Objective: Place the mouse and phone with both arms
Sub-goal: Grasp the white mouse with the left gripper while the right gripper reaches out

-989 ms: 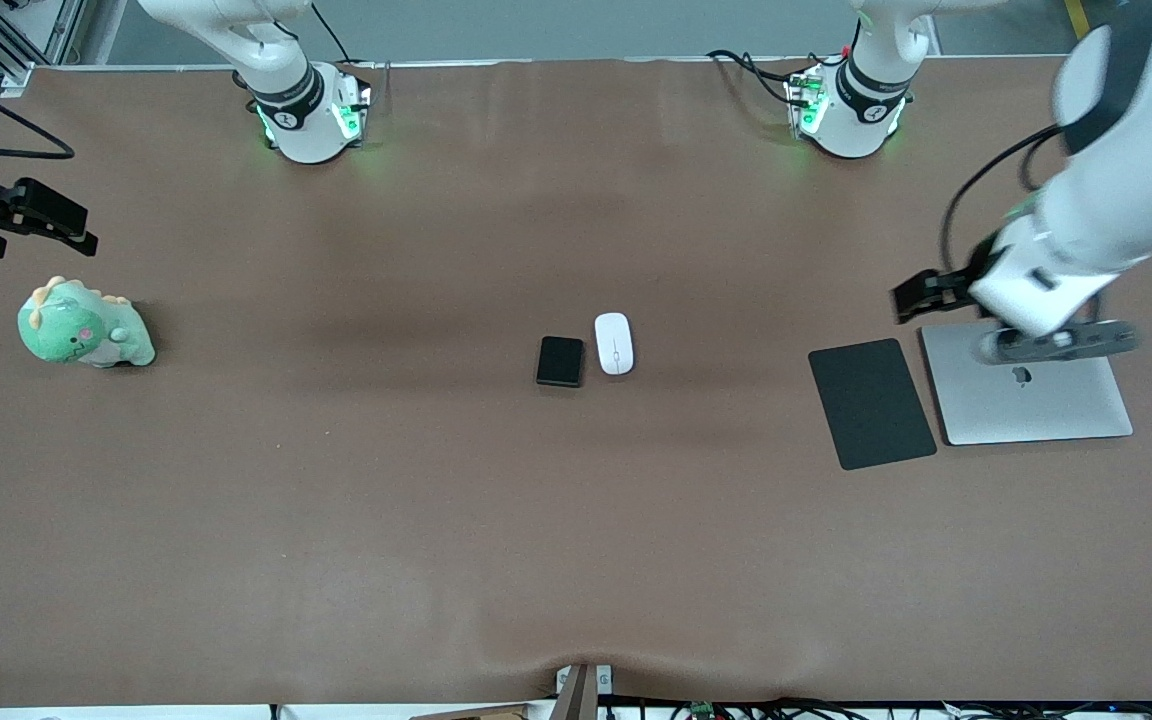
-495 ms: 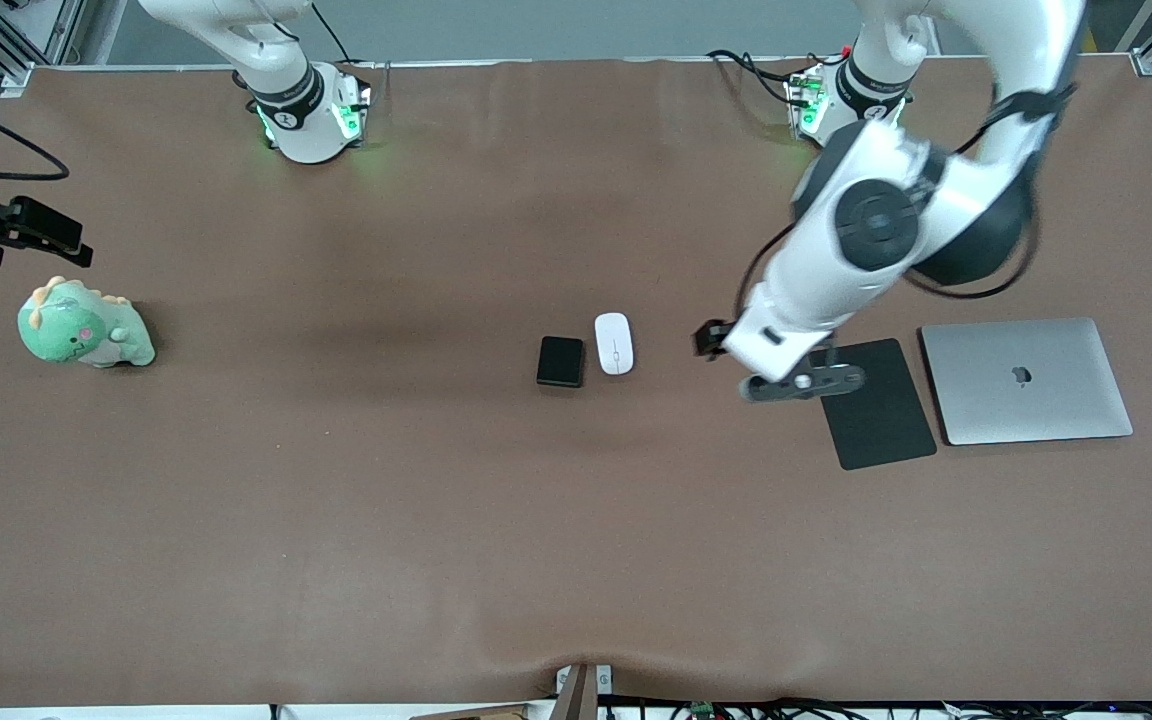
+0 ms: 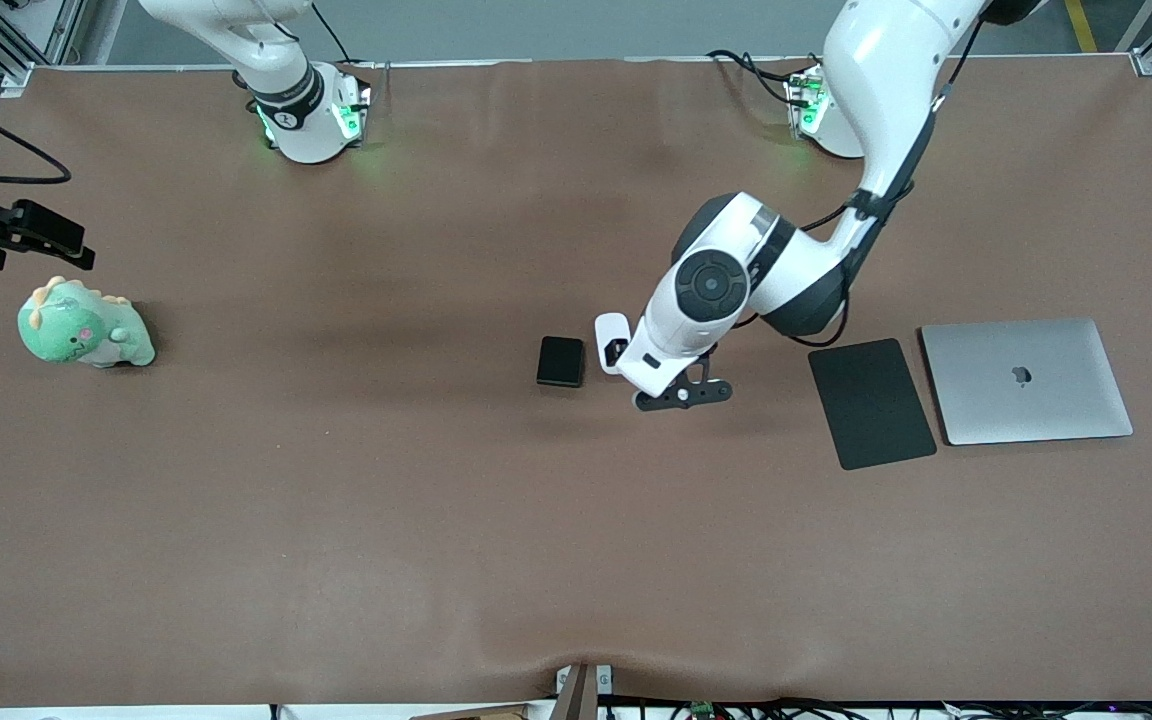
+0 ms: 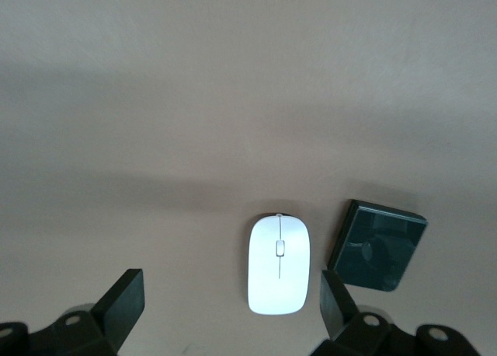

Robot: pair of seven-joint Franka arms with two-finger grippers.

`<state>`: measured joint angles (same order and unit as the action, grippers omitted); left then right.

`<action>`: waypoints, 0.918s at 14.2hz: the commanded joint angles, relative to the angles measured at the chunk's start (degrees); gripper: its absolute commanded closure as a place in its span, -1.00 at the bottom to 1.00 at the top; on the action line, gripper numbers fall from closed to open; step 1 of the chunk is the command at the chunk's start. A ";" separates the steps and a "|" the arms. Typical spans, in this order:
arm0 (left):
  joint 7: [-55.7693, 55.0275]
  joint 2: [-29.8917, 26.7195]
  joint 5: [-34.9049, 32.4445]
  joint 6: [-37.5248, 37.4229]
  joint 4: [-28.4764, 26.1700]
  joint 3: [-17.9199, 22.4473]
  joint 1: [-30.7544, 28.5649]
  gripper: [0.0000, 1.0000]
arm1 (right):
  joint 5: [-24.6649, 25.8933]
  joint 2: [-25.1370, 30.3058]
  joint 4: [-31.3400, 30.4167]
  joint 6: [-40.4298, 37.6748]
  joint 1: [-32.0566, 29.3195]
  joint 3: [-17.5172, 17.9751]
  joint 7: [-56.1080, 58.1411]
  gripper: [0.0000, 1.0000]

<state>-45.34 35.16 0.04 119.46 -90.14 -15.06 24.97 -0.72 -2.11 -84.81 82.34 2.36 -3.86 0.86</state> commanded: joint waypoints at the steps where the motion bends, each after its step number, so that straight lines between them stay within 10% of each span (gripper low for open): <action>1: -4.65 2.80 -2.75 2.34 0.93 0.29 2.35 -1.00 | -0.51 -0.09 0.79 -0.69 1.06 0.43 0.37 -1.00; 13: -13.37 7.56 -5.22 8.86 -3.29 0.64 7.72 -0.85 | -0.51 -6.94 0.52 -0.25 6.07 0.35 -0.76 -1.00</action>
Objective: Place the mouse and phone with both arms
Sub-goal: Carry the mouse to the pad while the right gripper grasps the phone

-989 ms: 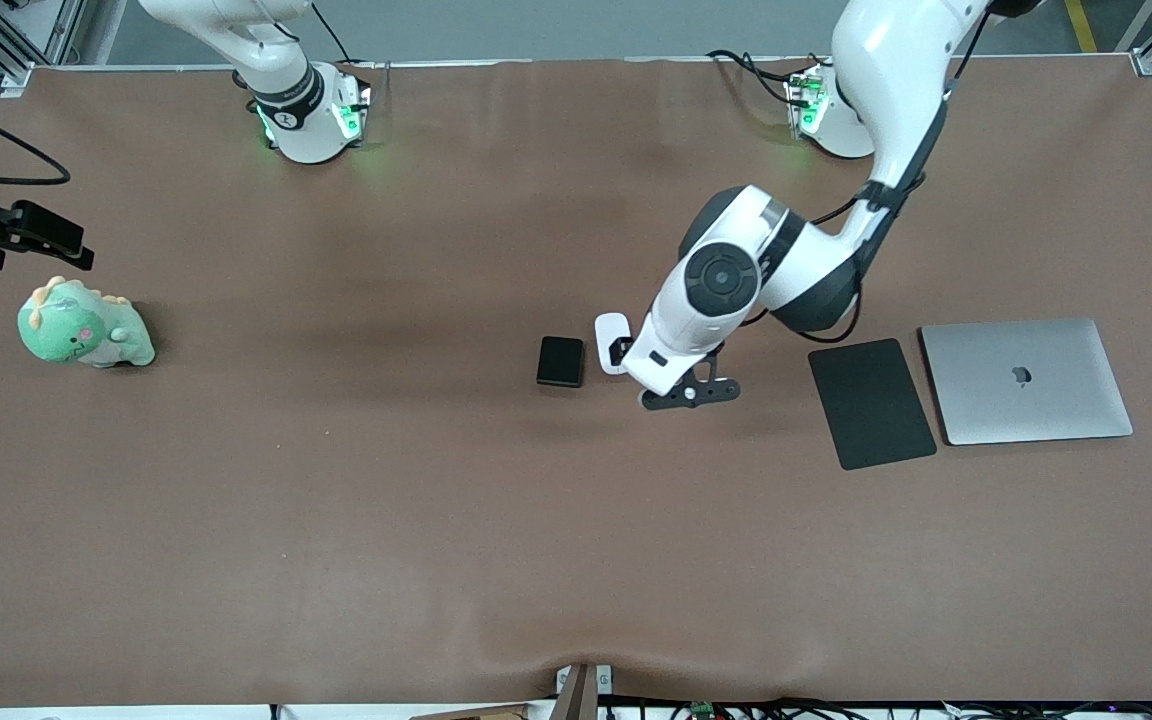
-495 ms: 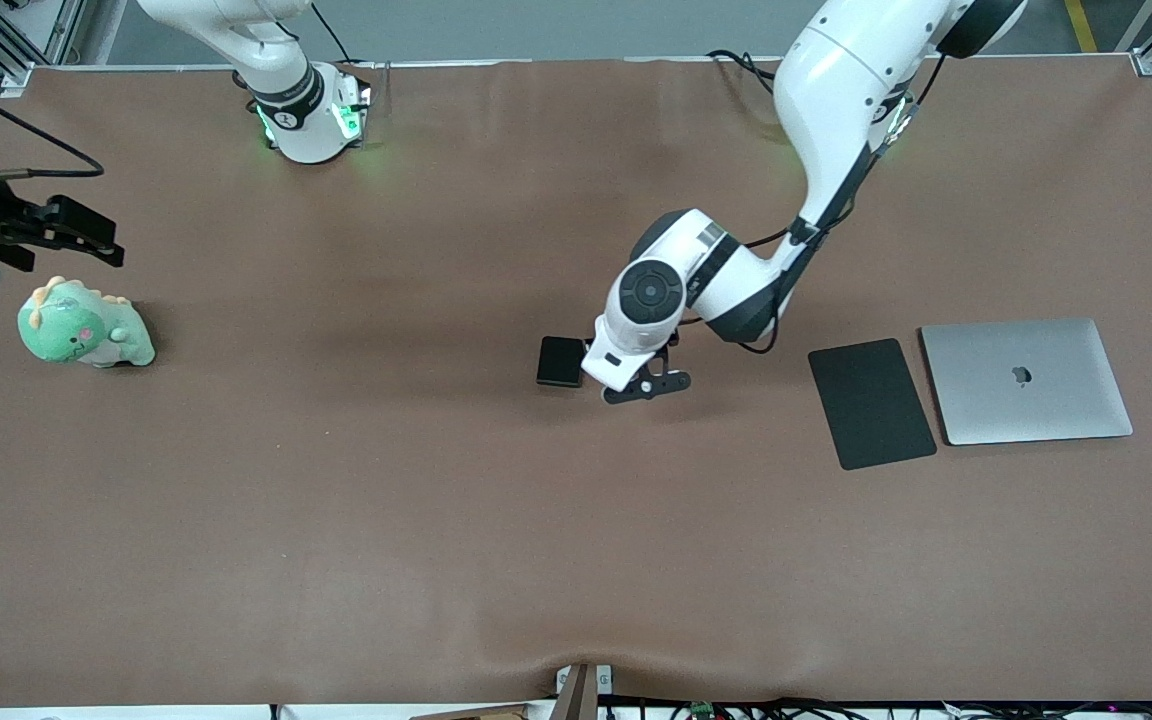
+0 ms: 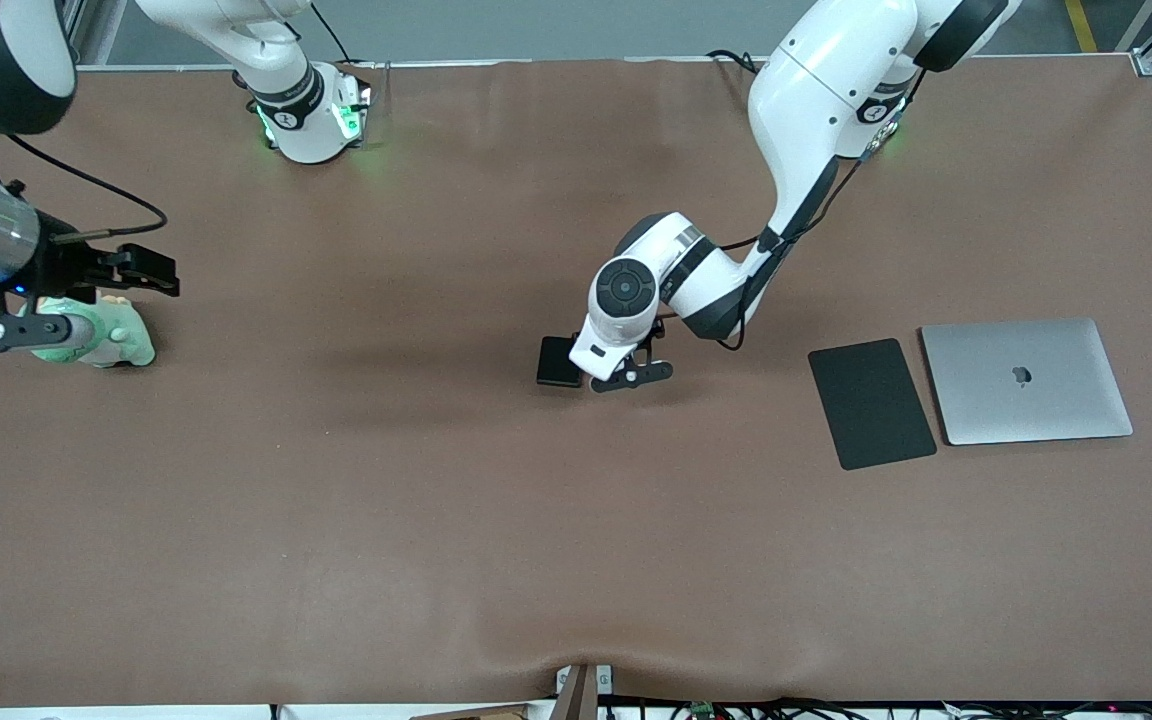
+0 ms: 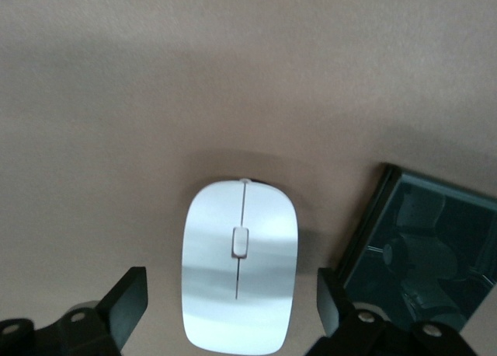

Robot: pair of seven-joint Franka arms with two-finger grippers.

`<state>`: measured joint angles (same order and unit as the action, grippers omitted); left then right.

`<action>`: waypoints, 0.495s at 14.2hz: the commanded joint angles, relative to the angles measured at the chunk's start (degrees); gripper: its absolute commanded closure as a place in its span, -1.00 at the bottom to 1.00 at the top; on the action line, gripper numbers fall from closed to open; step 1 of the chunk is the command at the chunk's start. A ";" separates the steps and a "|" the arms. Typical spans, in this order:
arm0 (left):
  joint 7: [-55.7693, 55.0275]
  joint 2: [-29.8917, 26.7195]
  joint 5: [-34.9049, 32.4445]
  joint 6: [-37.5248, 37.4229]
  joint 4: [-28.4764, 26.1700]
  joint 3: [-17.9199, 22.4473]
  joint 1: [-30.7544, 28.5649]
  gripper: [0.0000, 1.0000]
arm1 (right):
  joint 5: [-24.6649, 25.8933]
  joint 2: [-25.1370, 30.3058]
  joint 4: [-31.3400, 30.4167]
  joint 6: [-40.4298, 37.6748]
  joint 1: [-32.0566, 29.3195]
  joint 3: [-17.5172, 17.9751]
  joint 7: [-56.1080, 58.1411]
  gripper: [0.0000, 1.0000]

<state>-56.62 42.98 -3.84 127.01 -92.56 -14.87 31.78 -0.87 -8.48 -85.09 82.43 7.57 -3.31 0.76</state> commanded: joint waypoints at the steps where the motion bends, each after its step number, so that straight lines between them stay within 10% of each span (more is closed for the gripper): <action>1: -2.09 -0.35 -1.35 1.31 -1.22 0.46 0.91 -0.77 | -0.45 -0.84 0.71 -0.34 1.21 -0.20 -2.15 -1.00; 7: -2.88 -0.88 -1.35 0.88 -0.96 0.54 0.65 0.55 | -5.96 -3.12 -1.03 3.59 4.82 -0.20 -14.02 -1.00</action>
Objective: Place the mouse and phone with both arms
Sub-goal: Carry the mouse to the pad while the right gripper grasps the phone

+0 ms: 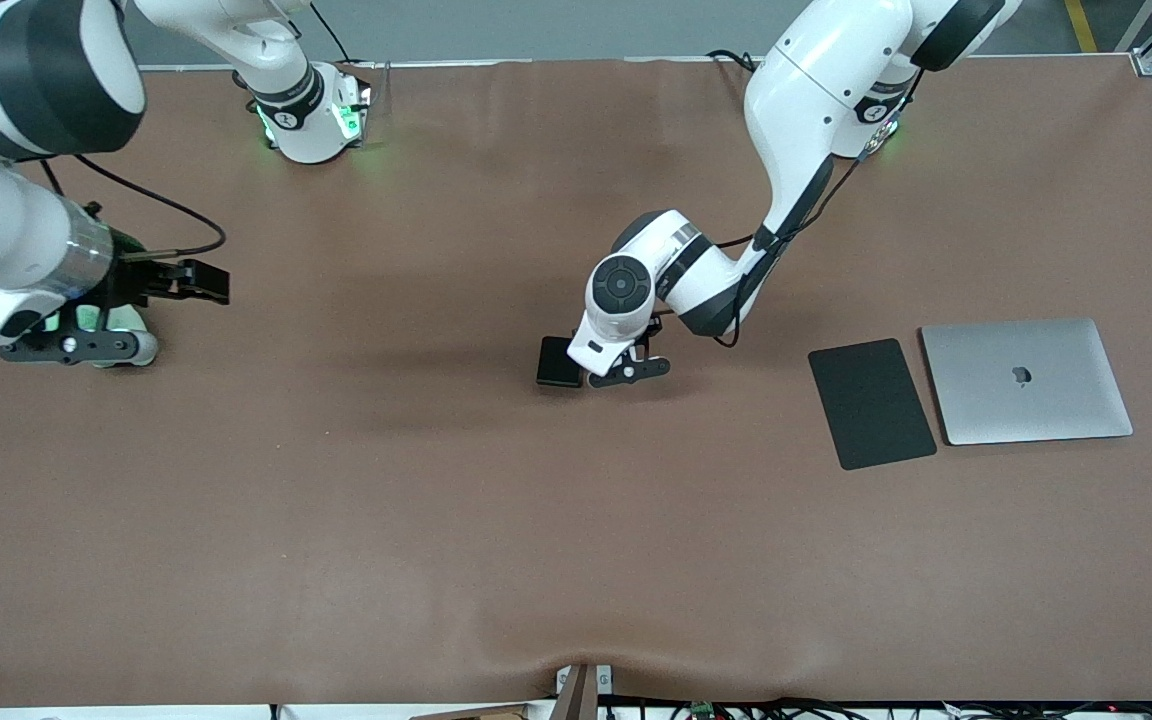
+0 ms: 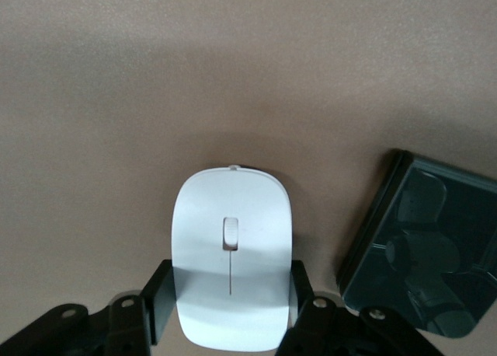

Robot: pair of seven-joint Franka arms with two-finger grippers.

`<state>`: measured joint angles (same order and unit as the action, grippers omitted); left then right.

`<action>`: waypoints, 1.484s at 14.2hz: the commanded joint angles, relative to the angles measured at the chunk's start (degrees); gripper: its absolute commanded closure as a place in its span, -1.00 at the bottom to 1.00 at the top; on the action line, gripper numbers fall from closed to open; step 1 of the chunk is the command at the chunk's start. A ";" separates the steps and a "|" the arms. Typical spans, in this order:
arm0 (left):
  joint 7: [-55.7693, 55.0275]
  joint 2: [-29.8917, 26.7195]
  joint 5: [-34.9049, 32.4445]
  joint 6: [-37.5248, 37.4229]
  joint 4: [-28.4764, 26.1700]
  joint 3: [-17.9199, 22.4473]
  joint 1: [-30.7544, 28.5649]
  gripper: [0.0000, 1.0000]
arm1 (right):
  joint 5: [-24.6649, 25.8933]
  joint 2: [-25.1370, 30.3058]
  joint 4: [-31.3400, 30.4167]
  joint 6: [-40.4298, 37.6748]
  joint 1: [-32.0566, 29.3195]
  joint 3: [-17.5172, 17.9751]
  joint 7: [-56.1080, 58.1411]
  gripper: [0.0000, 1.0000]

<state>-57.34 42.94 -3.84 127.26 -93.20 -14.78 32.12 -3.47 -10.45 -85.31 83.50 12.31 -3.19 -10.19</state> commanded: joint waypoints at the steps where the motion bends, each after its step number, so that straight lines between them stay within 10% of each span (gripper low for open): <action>1: -1.90 -1.45 -1.43 0.27 -0.40 0.54 -0.12 0.76 | -4.60 -1.07 -2.30 5.24 0.08 -0.32 -3.61 -1.00; 9: 10.13 -13.05 -3.80 -16.42 -2.06 0.19 -17.49 1.00 | -4.70 -8.08 -5.92 18.26 14.11 -0.32 -15.27 -1.00; 21: 40.97 -20.36 -7.41 -1.17 -21.48 0.01 -38.79 1.00 | -4.88 -33.75 4.37 40.93 29.60 -0.32 -29.78 -1.00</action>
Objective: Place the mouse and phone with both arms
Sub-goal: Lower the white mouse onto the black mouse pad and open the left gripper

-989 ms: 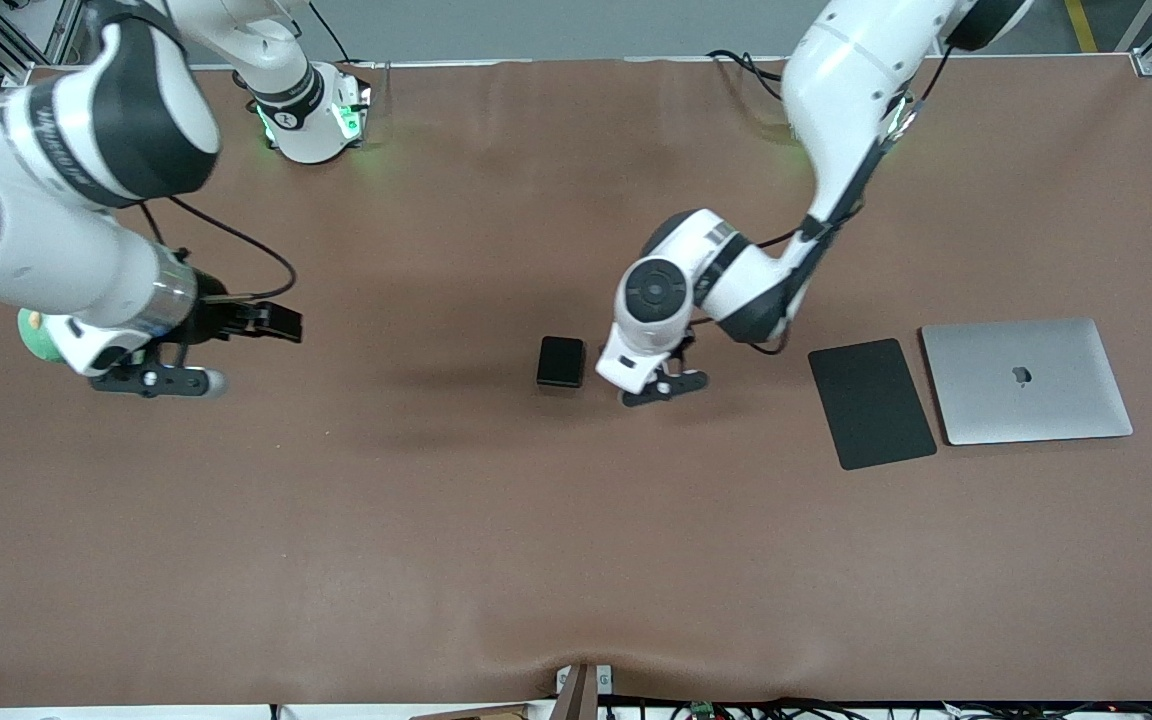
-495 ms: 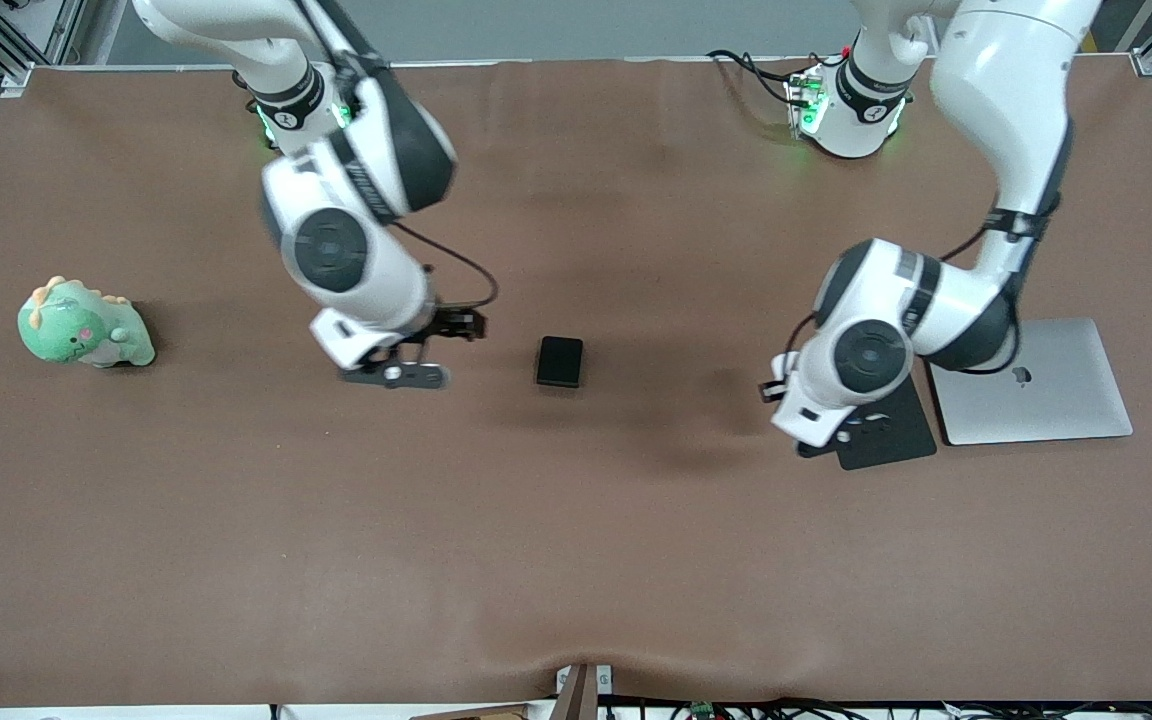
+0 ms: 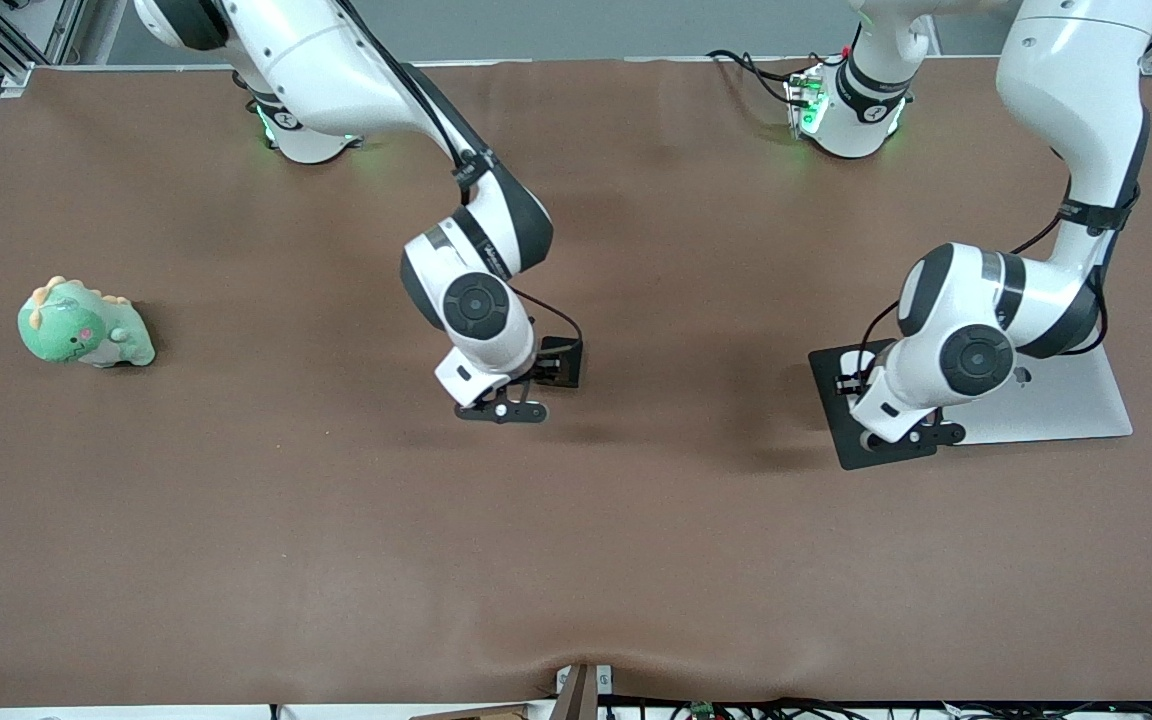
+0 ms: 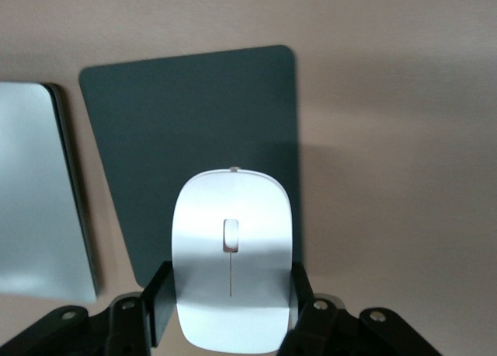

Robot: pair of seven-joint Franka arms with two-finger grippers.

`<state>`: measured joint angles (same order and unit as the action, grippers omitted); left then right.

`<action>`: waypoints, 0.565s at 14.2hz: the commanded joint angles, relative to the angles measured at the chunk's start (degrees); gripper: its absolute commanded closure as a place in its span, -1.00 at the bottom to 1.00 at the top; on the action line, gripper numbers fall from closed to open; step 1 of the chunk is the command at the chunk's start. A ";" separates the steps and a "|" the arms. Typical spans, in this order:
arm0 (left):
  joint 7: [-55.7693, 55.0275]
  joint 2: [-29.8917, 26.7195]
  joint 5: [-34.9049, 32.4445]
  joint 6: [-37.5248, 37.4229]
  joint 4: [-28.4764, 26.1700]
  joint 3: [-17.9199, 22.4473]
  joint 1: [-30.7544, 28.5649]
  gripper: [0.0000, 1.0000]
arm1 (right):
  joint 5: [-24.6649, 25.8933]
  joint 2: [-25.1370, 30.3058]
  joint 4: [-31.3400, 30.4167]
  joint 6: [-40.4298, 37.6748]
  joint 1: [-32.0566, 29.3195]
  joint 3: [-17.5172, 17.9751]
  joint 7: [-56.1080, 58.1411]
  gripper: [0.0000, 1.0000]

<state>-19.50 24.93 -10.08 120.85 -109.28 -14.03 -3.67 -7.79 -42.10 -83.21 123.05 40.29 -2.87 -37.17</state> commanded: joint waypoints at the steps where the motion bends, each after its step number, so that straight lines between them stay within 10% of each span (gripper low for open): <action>1: 4.11 -1.99 -1.17 9.01 -7.16 -0.73 -3.88 1.00 | -0.56 -2.81 2.26 2.45 2.24 -0.65 -3.34 -1.00; 8: 9.92 2.05 -1.52 16.61 -9.28 -0.65 -6.43 1.00 | -0.56 -5.45 2.26 4.12 3.30 -0.65 -4.92 -1.00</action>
<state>-10.87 26.41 -10.09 135.78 -118.13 -14.03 -9.17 -7.79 -46.06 -82.84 127.28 43.16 -3.11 -40.15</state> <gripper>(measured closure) 0.383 0.000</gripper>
